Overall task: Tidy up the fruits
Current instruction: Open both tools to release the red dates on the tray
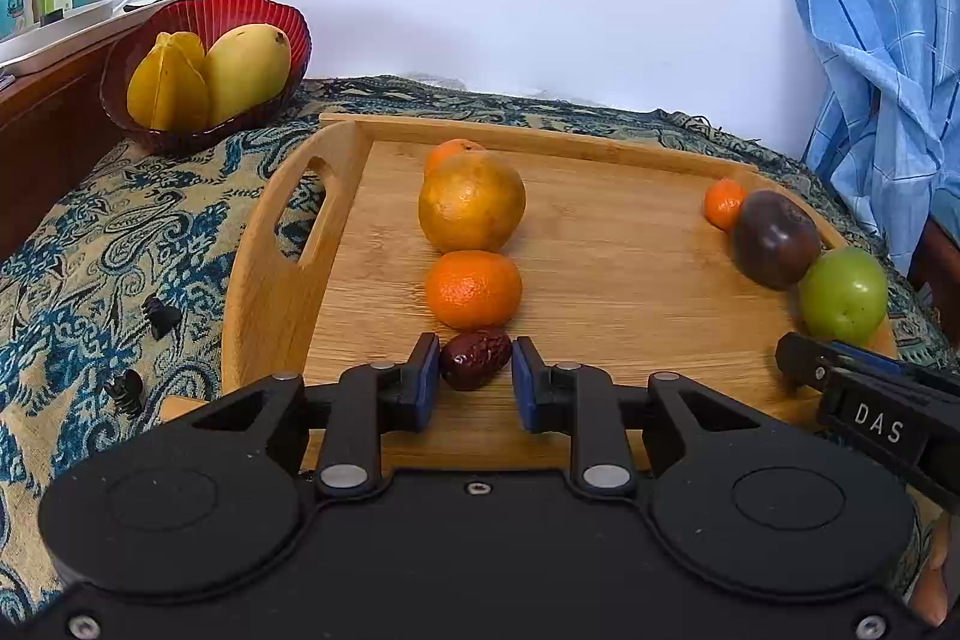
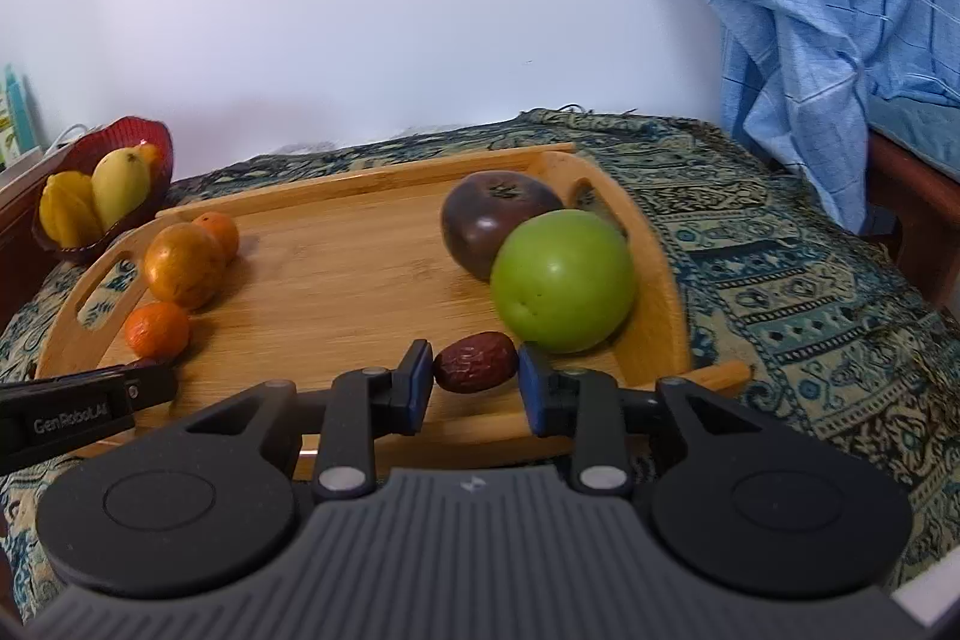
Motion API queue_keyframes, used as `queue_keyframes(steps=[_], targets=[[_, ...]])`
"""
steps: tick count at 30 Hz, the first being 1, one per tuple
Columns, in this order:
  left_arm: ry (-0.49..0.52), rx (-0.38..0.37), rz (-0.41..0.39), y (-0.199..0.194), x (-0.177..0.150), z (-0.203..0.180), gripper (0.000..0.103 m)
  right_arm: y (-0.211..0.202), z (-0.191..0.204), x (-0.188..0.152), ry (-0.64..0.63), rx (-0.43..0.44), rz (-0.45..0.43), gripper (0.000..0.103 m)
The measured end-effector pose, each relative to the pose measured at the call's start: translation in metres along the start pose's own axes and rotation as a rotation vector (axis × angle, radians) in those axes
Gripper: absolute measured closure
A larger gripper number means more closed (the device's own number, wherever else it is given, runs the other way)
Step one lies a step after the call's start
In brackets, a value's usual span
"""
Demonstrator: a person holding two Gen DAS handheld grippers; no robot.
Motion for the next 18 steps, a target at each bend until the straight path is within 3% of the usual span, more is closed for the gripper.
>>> queue_keyframes(steps=[4, 5, 12, 18], targets=[[0.003, -0.007, 0.001, 0.0, 0.0, -0.001, 0.072, 0.0, 0.004, 0.0, -0.013, 0.007, 0.005, 0.06], [0.005, -0.005, 0.002, 0.0, 0.0, -0.001, 0.069, 0.0, 0.004, 0.0, -0.012, 0.01, 0.006, 0.055], [-0.004, 0.007, 0.015, -0.004, -0.002, 0.0, 0.046, -0.003, 0.004, 0.0, -0.013, 0.022, 0.003, 0.046], [0.013, 0.012, 0.006, -0.018, -0.003, 0.0, 0.033, -0.009, 0.005, 0.0, -0.015, 0.036, -0.002, 0.042]])
Point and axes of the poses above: each gripper's, at about its wrist camera, not at the fingertips, and y roughly the way its jaws point, z to its left, x to its top, the point moved 7 cm from there along y, roughly the way its jaws point, and after that the axes turned 2 degrees about x, right-handed, at the moved point
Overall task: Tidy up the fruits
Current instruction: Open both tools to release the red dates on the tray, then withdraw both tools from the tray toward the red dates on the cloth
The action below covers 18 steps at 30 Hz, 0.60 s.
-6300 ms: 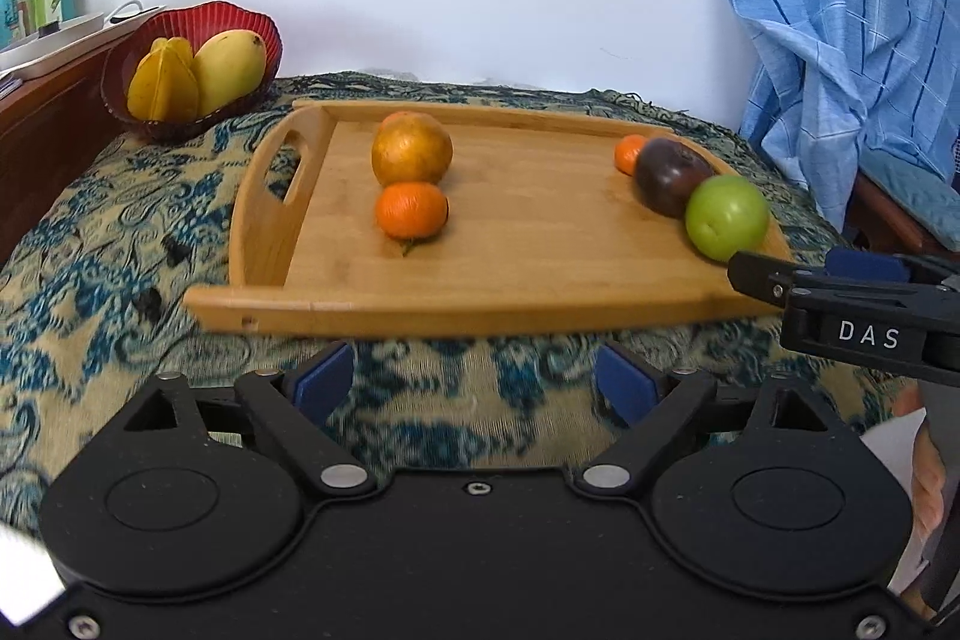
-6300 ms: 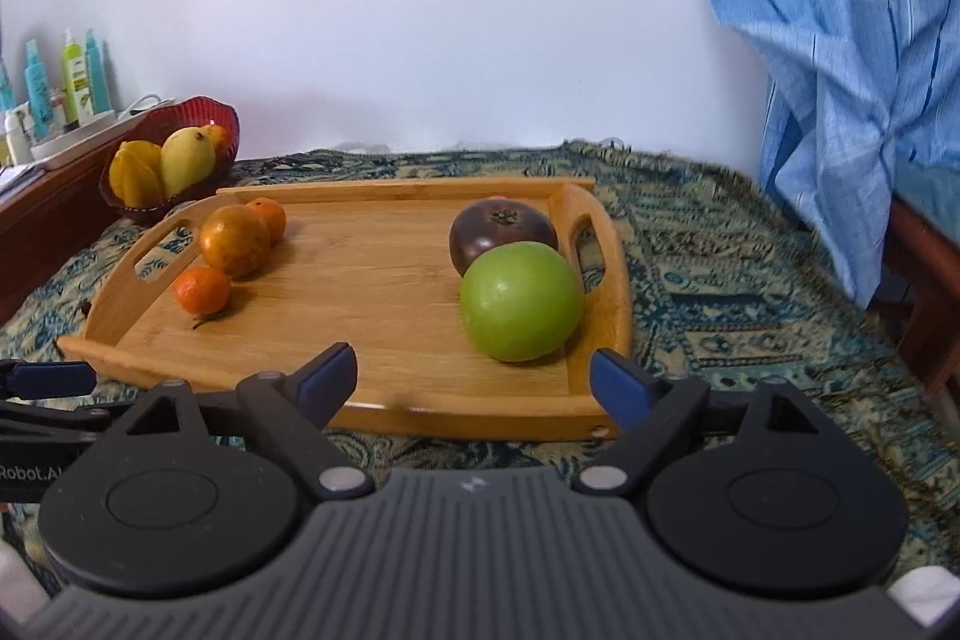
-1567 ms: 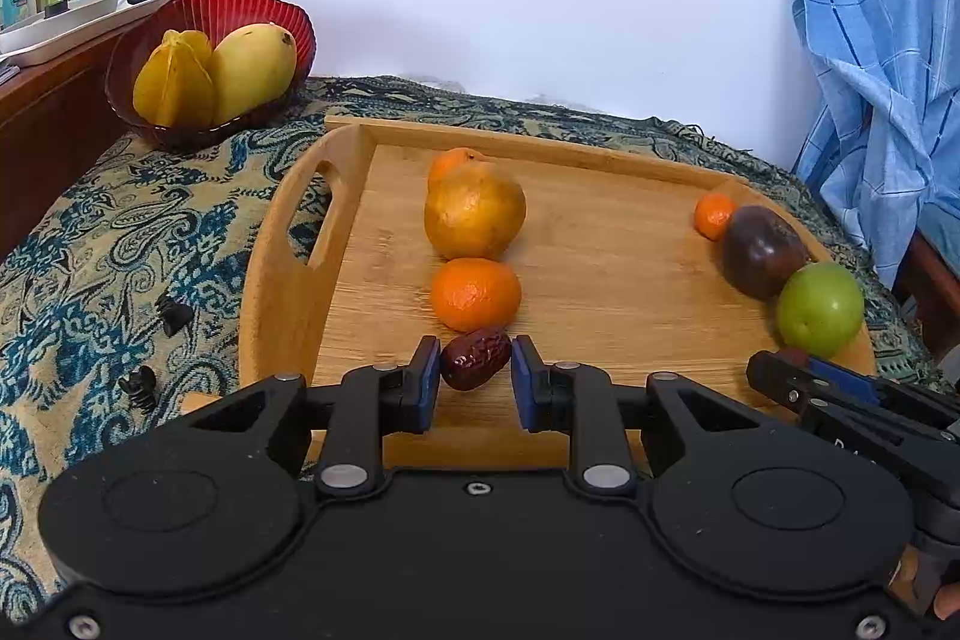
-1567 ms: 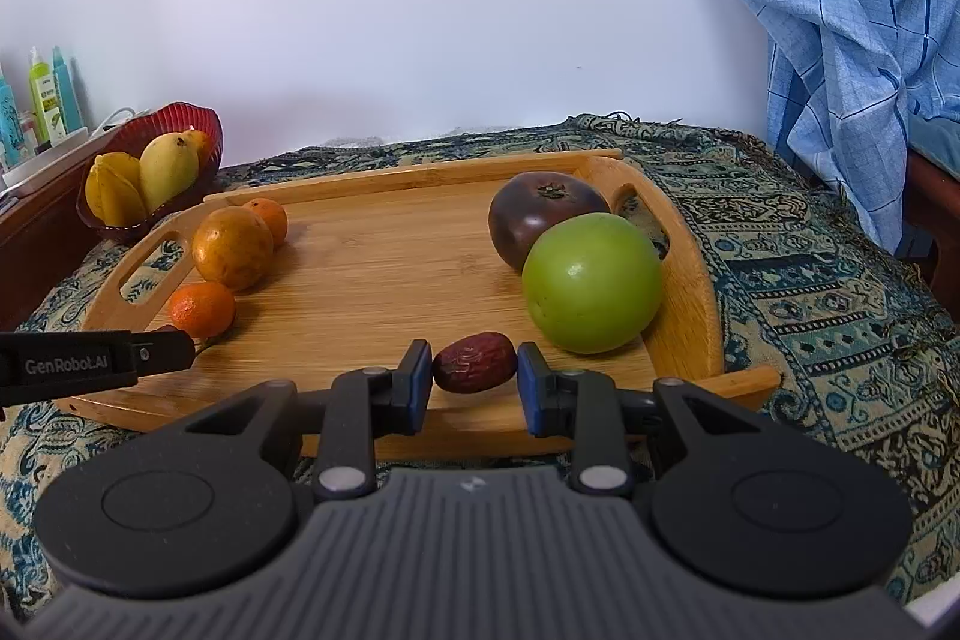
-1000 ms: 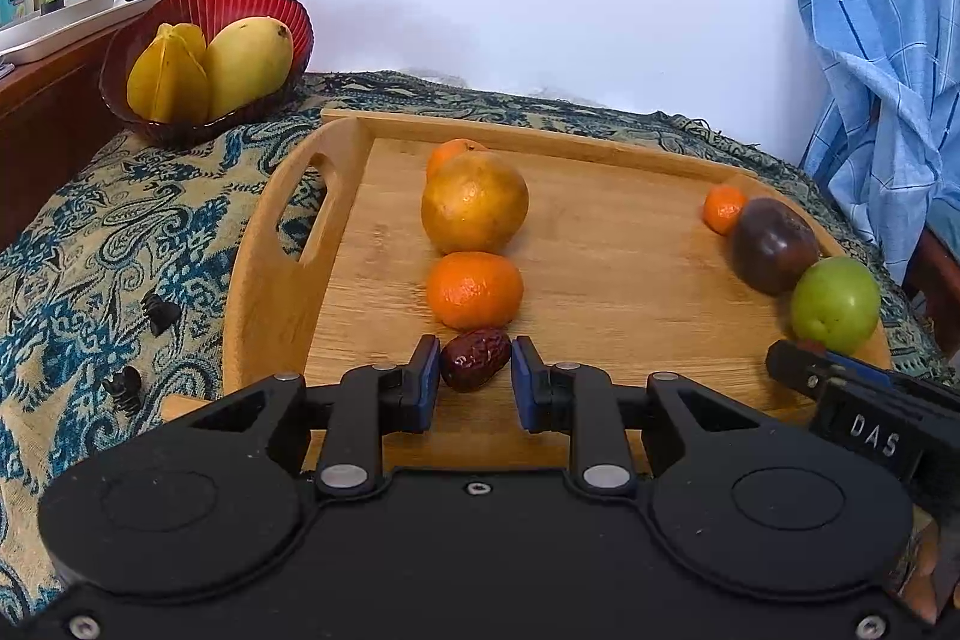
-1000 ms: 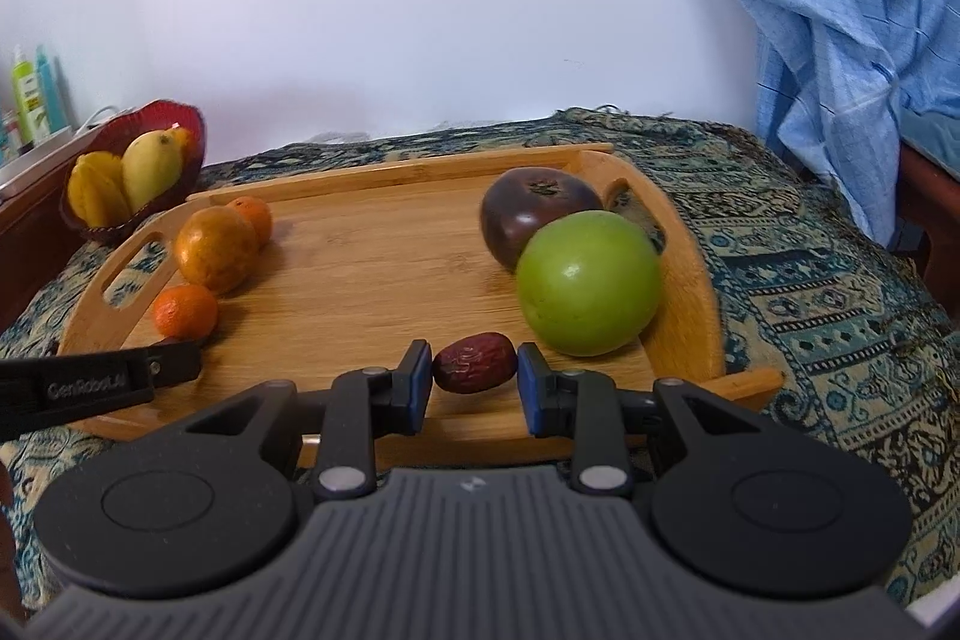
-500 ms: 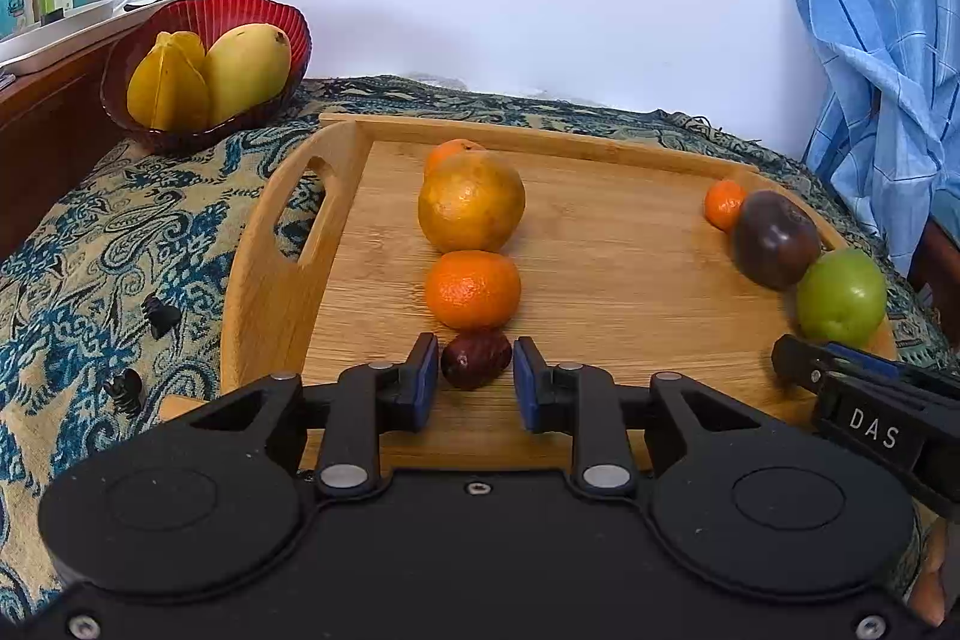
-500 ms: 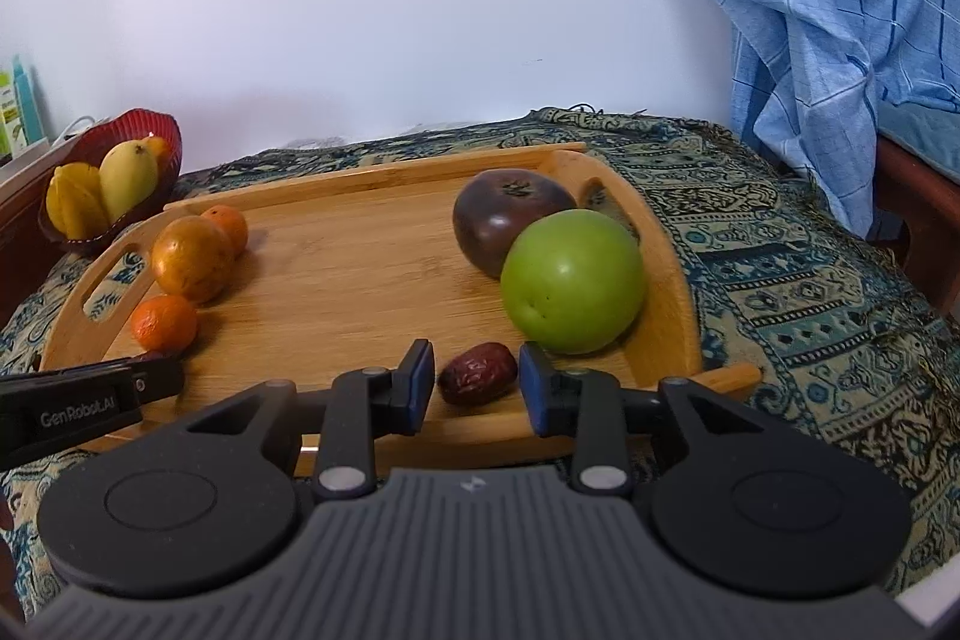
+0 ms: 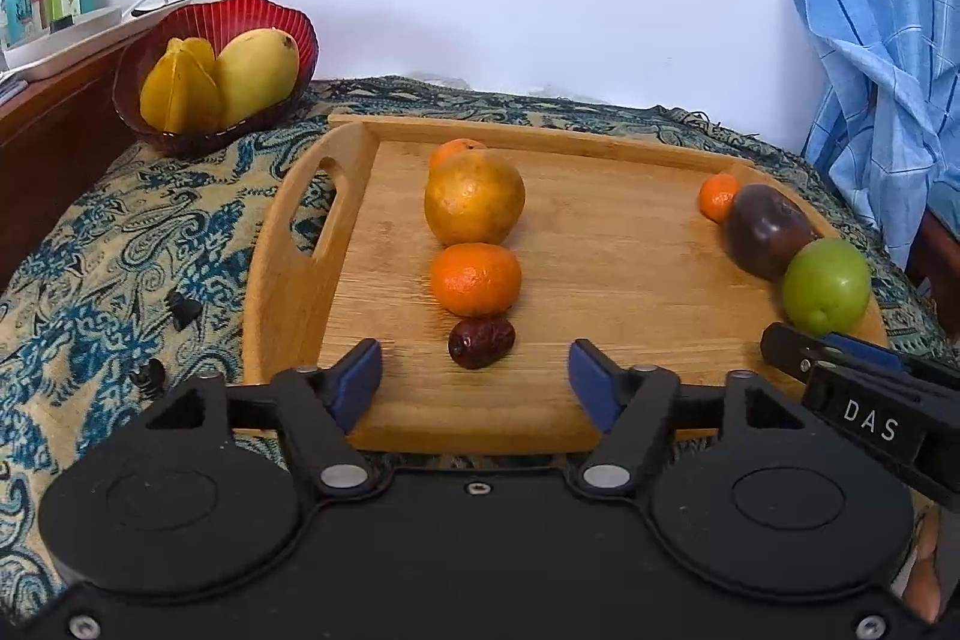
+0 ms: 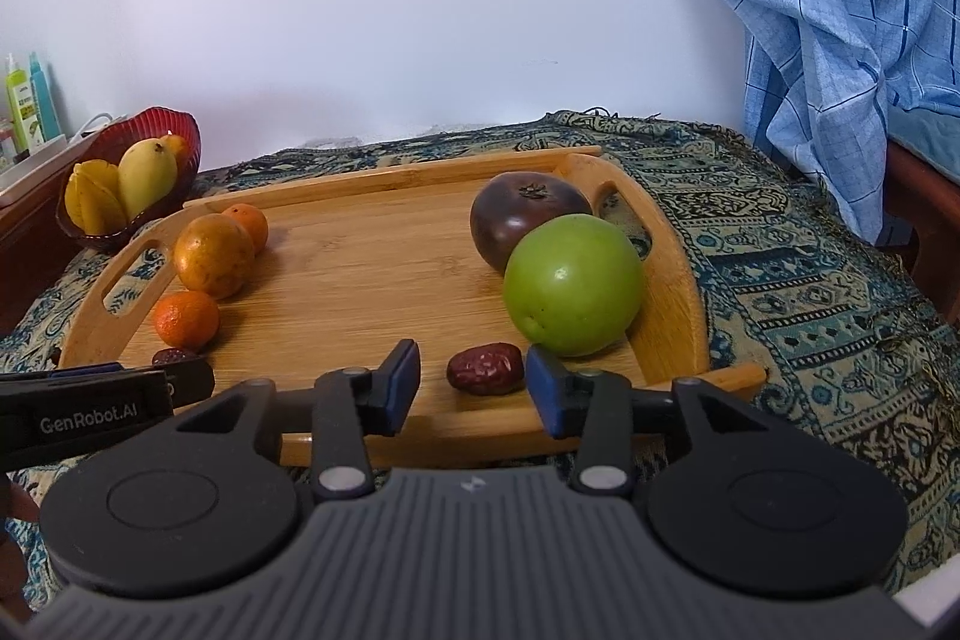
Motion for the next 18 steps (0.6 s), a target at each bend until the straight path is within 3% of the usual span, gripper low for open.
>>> queue_keyframes(steps=[6, 18], targets=[[0.0, -0.007, -0.009, -0.016, -0.002, -0.003, 0.018, -0.011, 0.001, 0.001, -0.008, 0.003, -0.04, 0.033], [0.01, -0.03, -0.018, -0.05, -0.018, -0.013, 0.014, -0.048, -0.008, -0.011, -0.008, 0.014, -0.102, 0.023]])
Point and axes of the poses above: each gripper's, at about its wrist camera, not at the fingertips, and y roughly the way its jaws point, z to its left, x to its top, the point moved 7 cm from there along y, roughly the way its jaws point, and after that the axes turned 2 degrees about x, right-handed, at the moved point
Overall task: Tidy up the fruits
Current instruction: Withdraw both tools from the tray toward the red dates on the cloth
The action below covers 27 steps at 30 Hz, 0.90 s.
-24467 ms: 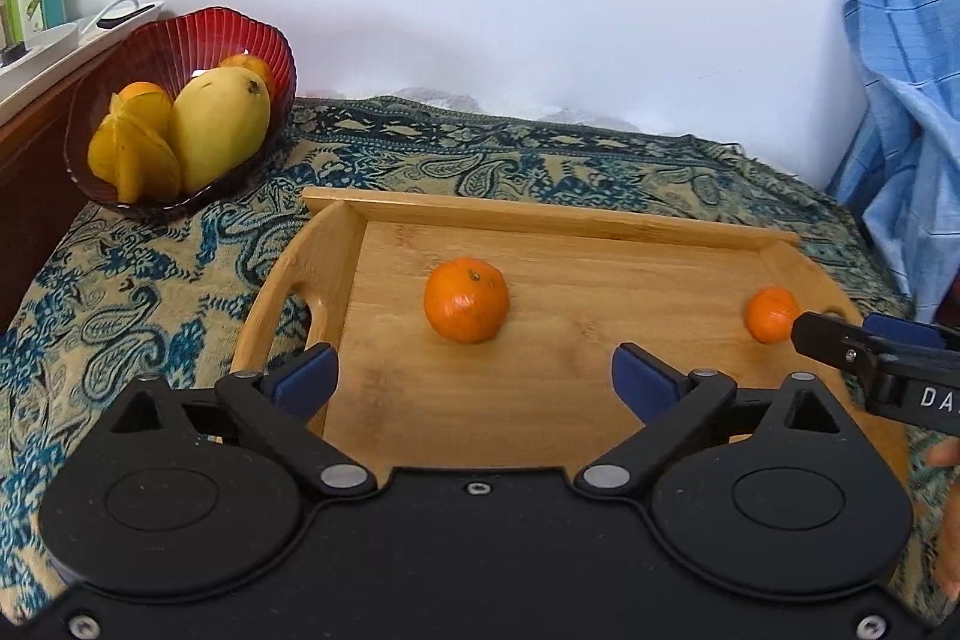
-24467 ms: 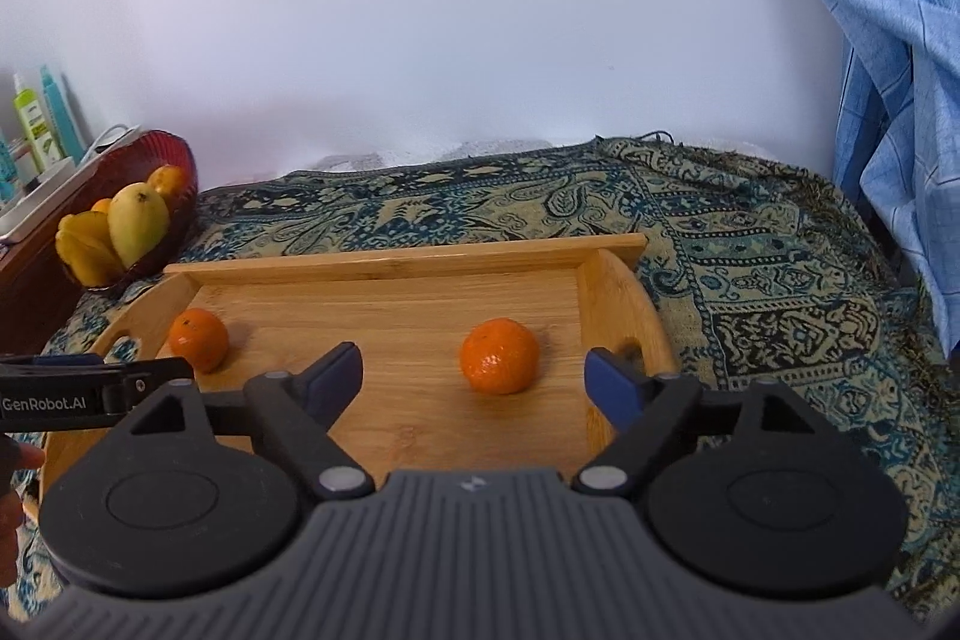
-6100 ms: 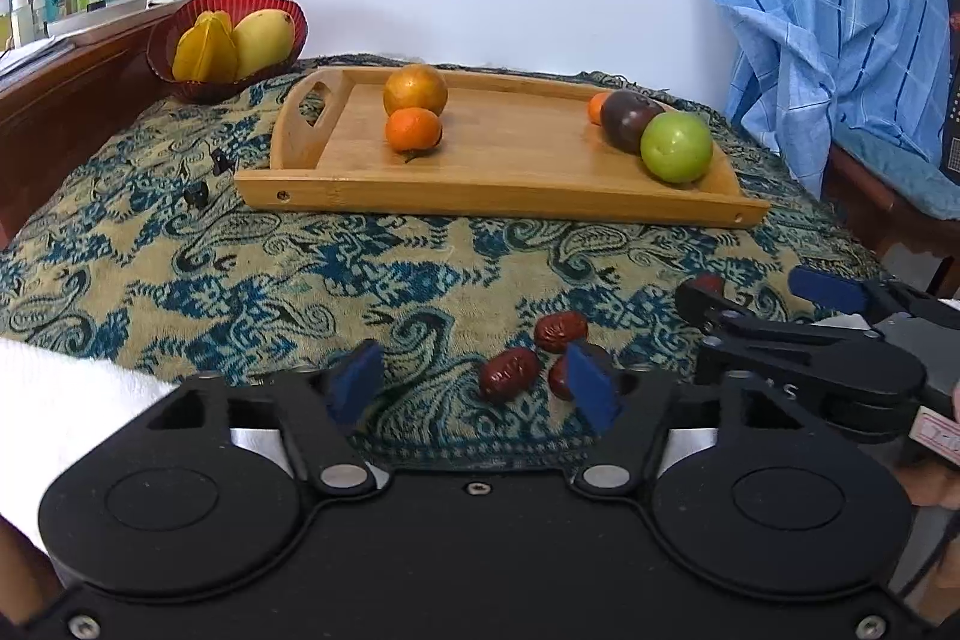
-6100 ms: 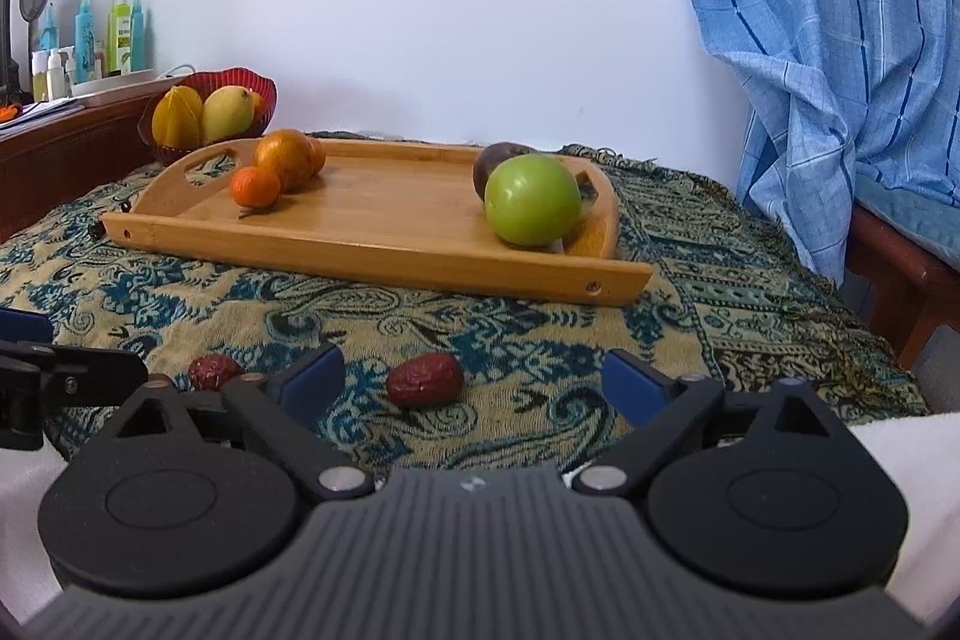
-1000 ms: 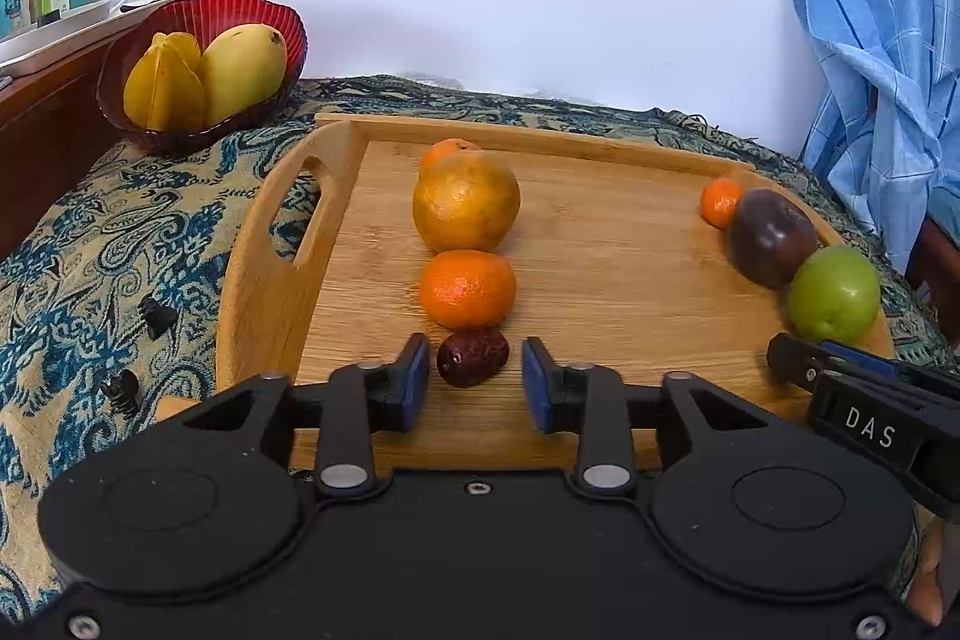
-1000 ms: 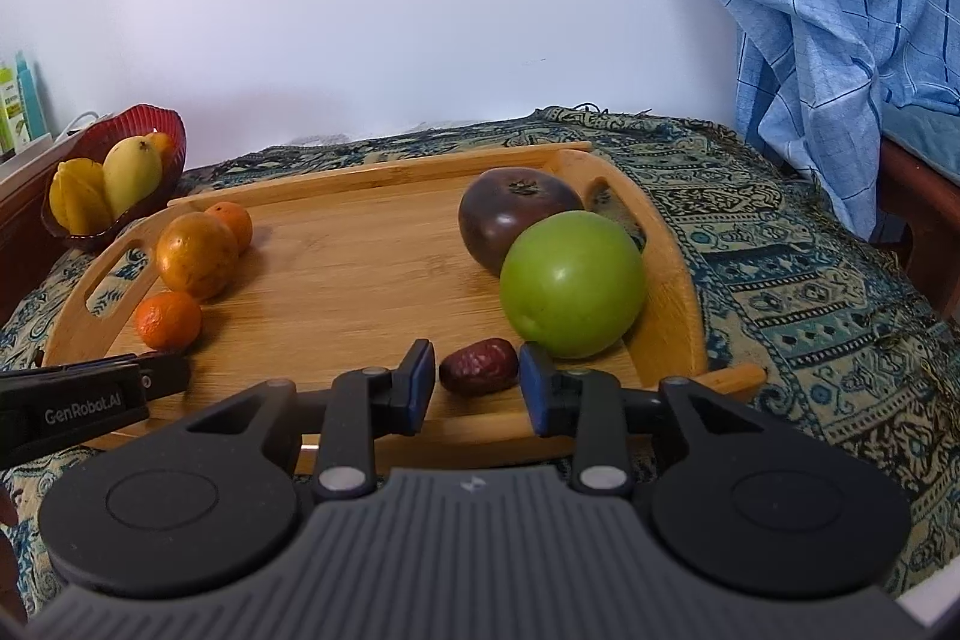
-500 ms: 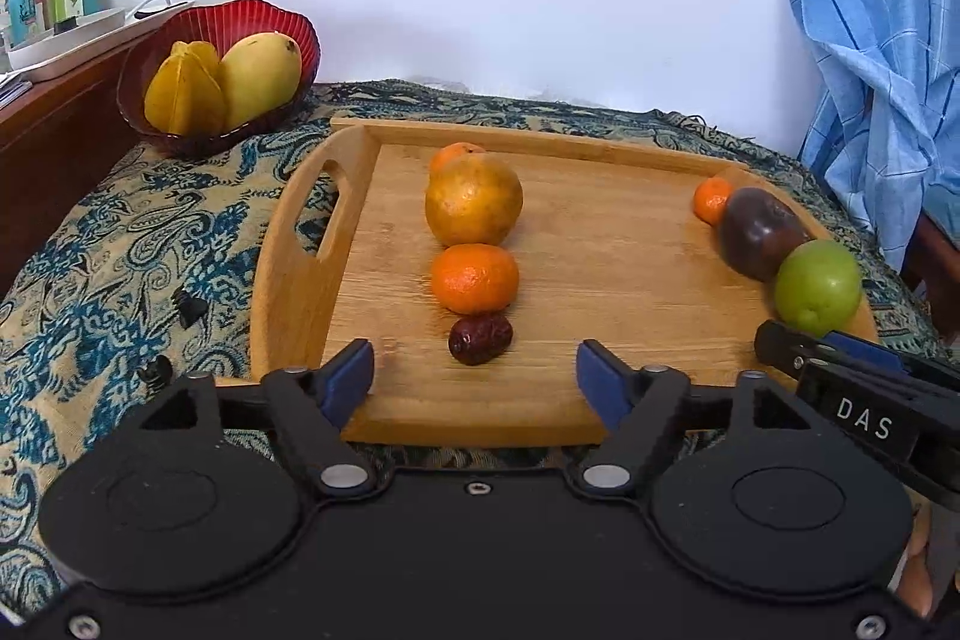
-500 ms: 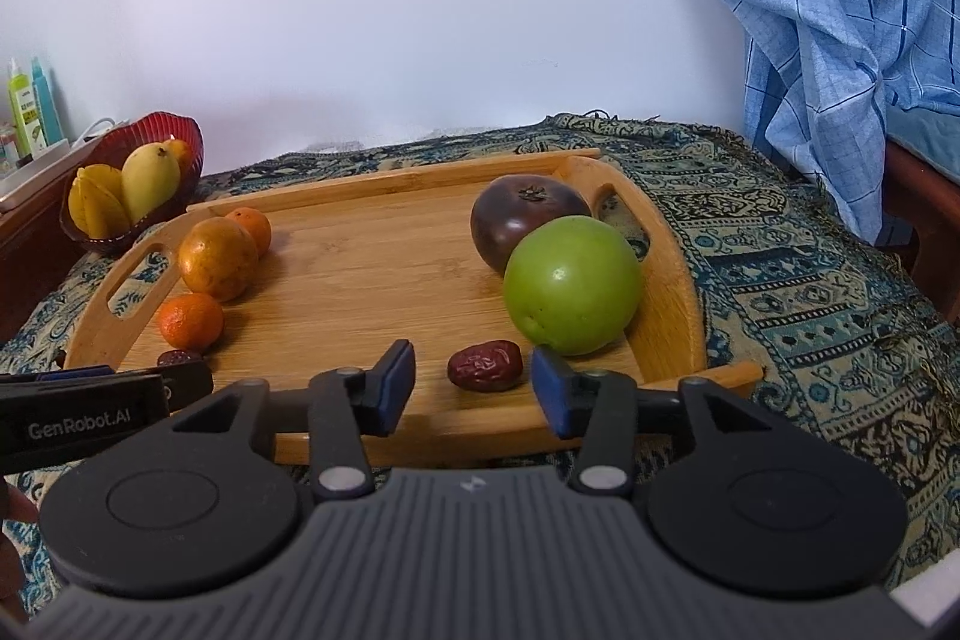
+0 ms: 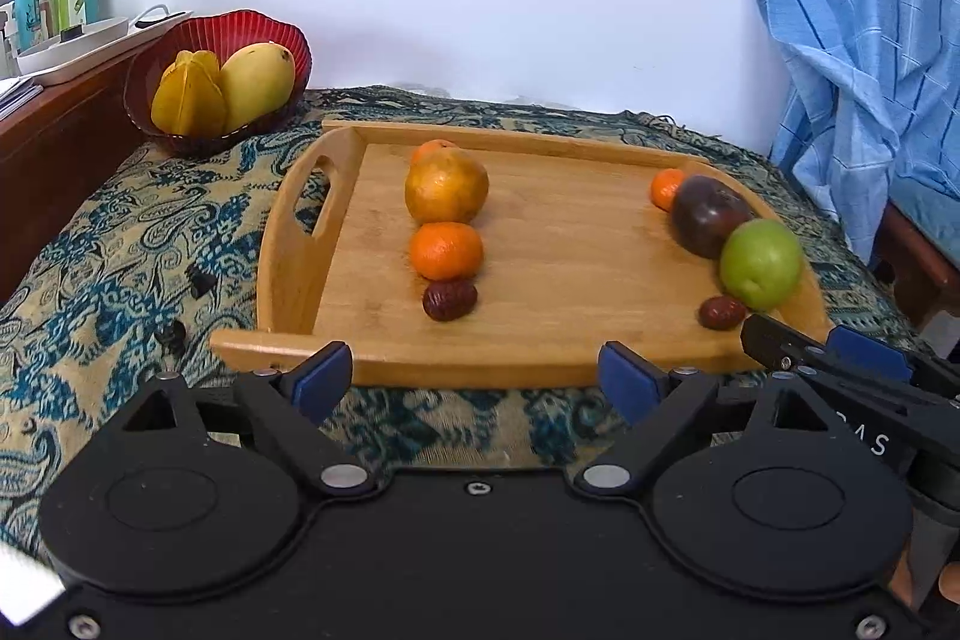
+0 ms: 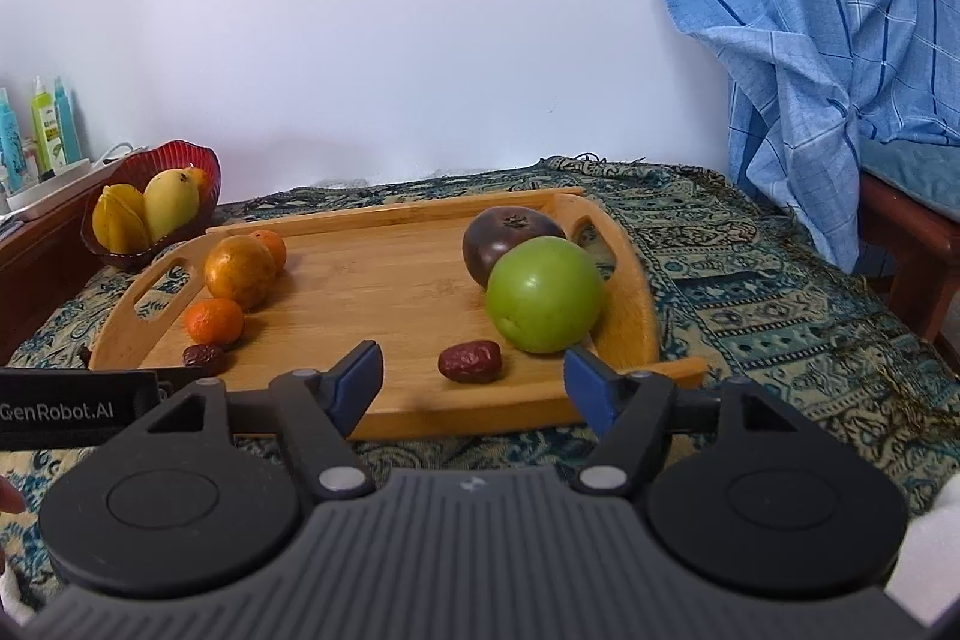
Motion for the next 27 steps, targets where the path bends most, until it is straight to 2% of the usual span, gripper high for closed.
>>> queue_keyframes(steps=[16, 24, 26, 27], targets=[[0.015, -0.026, 0.052, -0.029, -0.042, -0.001, 0.013, -0.058, 0.008, -0.042, -0.15, 0.033, -0.03, 0.017], [0.026, -0.046, 0.08, -0.035, -0.053, -0.001, 0.014, -0.071, 0.012, -0.066, -0.173, 0.074, 0.011, 0.017], [0.026, -0.058, 0.085, -0.037, -0.055, -0.003, 0.017, -0.073, 0.013, -0.068, -0.17, 0.089, 0.012, 0.017], [0.025, -0.065, 0.088, -0.038, -0.056, -0.004, 0.023, -0.074, 0.014, -0.069, -0.17, 0.1, 0.015, 0.017]])
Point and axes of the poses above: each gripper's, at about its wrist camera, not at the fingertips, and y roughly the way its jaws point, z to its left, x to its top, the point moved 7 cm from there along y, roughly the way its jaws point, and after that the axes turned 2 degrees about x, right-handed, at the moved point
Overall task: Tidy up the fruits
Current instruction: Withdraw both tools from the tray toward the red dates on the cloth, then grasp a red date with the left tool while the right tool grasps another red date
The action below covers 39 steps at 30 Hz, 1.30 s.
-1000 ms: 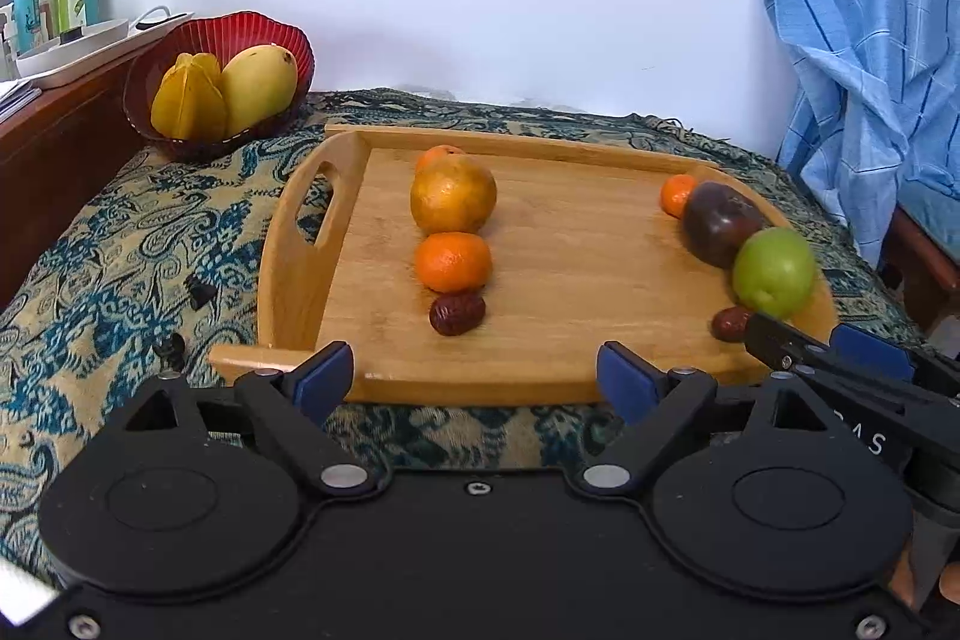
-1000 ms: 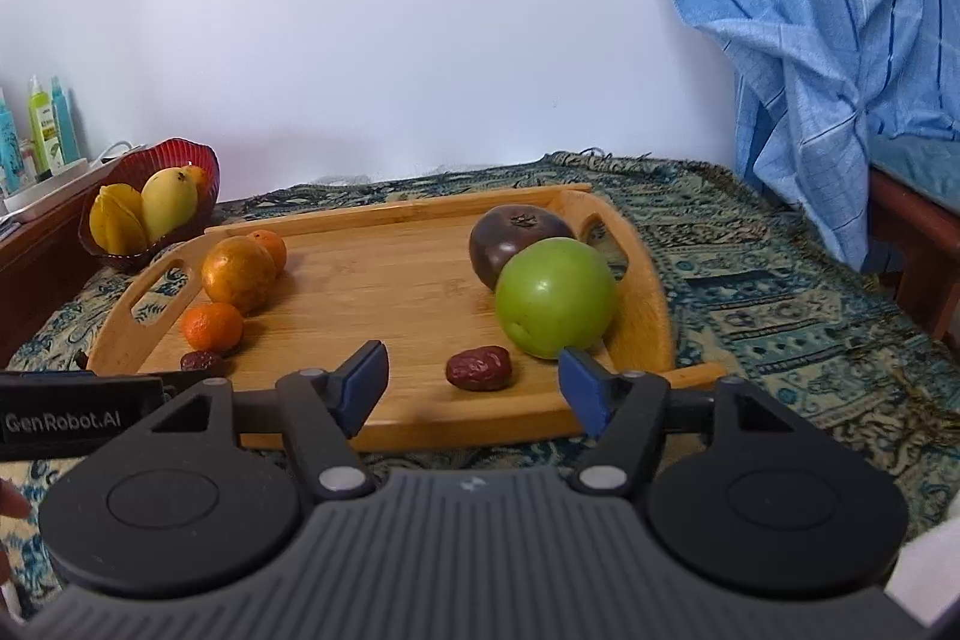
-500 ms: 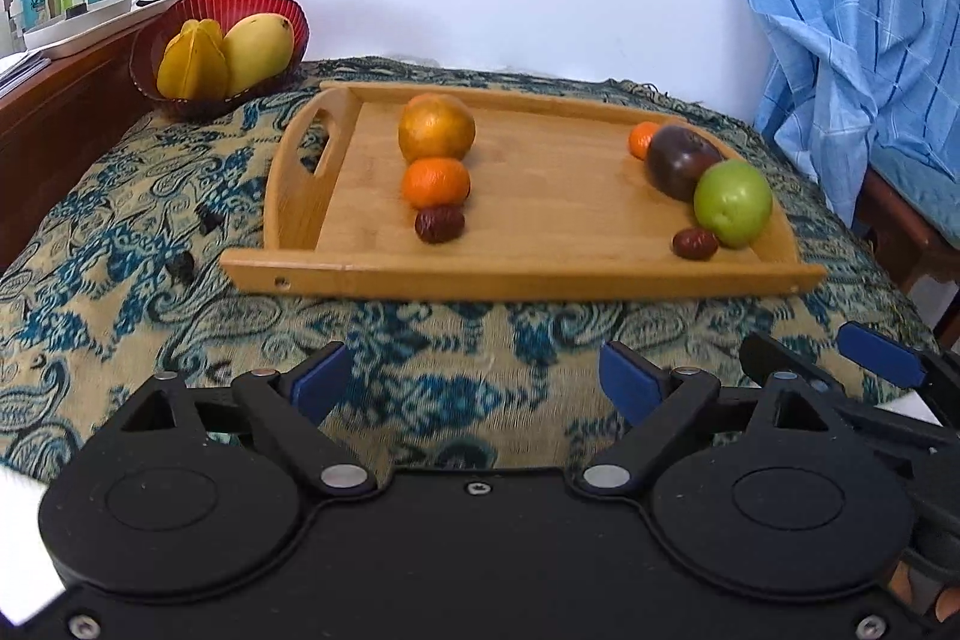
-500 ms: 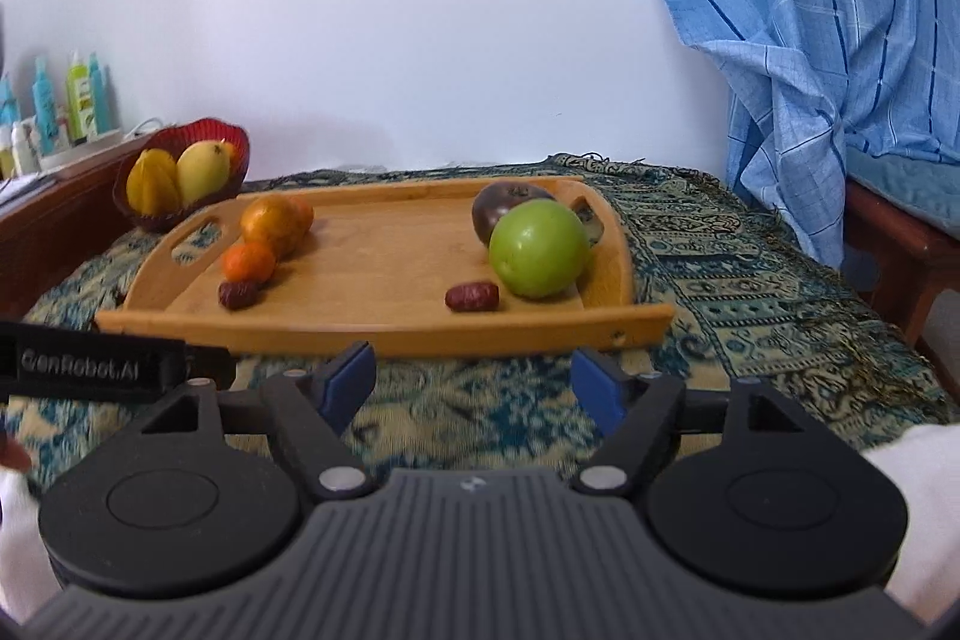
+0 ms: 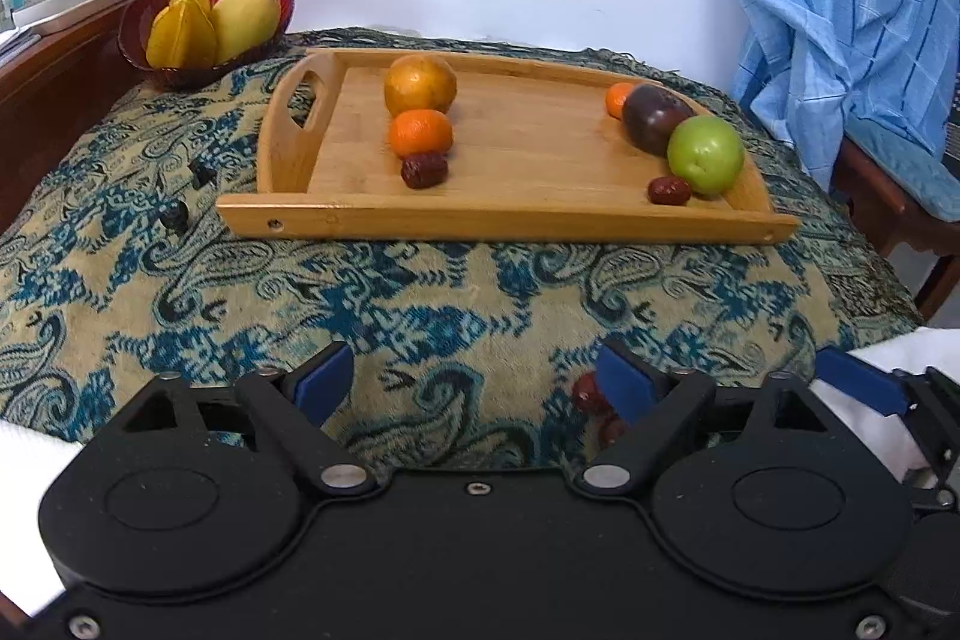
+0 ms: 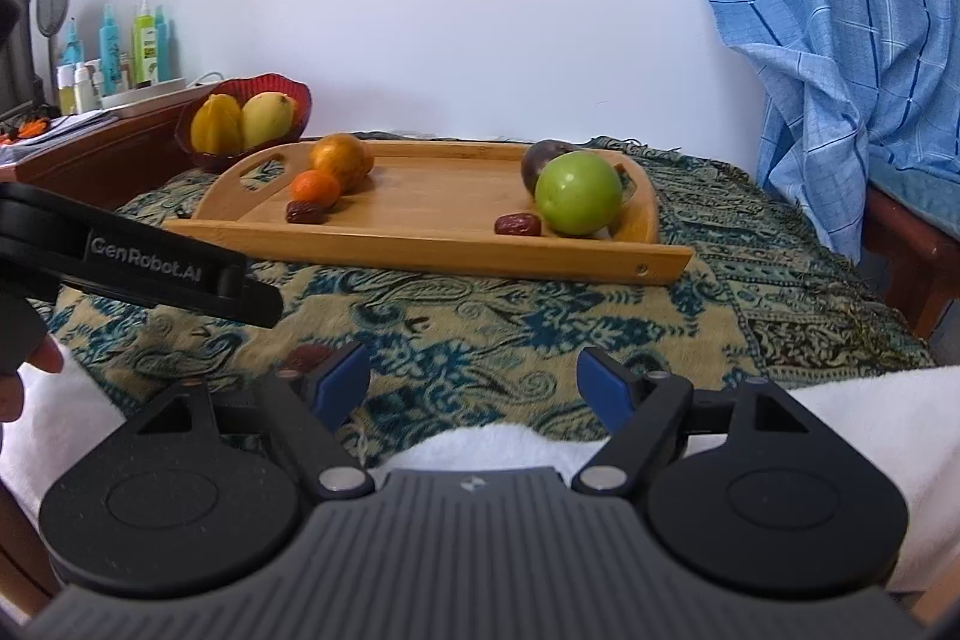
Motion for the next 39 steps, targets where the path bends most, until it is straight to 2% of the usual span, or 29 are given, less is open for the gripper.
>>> queue_keyframes(steps=[4, 7, 10, 15, 21, 27, 32, 33, 34, 39], targets=[[0.003, -0.035, 0.023, -0.004, -0.004, -0.006, 0.056, -0.003, 0.009, -0.004, -0.015, 0.052, 0.008, 0.017], [0.018, -0.078, 0.043, -0.006, -0.006, -0.014, 0.066, -0.004, 0.018, -0.007, -0.025, 0.108, 0.027, 0.019], [0.04, -0.113, 0.053, -0.006, -0.007, -0.025, 0.073, -0.003, 0.027, -0.009, -0.048, 0.142, 0.034, 0.031], [0.039, -0.148, 0.082, 0.001, -0.006, -0.038, 0.079, 0.004, 0.039, -0.011, -0.054, 0.199, 0.063, 0.051], [0.028, -0.157, 0.108, 0.011, -0.001, -0.044, 0.079, 0.014, 0.052, -0.014, -0.065, 0.212, 0.082, 0.067], [0.013, -0.147, 0.111, 0.016, 0.0, -0.043, 0.083, 0.017, 0.053, -0.014, -0.05, 0.209, 0.087, 0.073], [0.005, -0.107, 0.067, 0.01, 0.007, -0.033, 0.083, 0.014, 0.051, -0.012, -0.037, 0.193, 0.068, 0.075], [0.004, -0.099, 0.059, 0.008, 0.009, -0.03, 0.084, 0.014, 0.05, -0.011, -0.035, 0.188, 0.064, 0.083], [0.006, -0.089, 0.051, 0.006, 0.01, -0.027, 0.086, 0.013, 0.048, -0.011, -0.029, 0.181, 0.063, 0.086], [0.015, -0.063, 0.05, 0.004, 0.007, -0.017, 0.09, 0.012, 0.036, -0.008, 0.007, 0.138, 0.057, 0.086]])
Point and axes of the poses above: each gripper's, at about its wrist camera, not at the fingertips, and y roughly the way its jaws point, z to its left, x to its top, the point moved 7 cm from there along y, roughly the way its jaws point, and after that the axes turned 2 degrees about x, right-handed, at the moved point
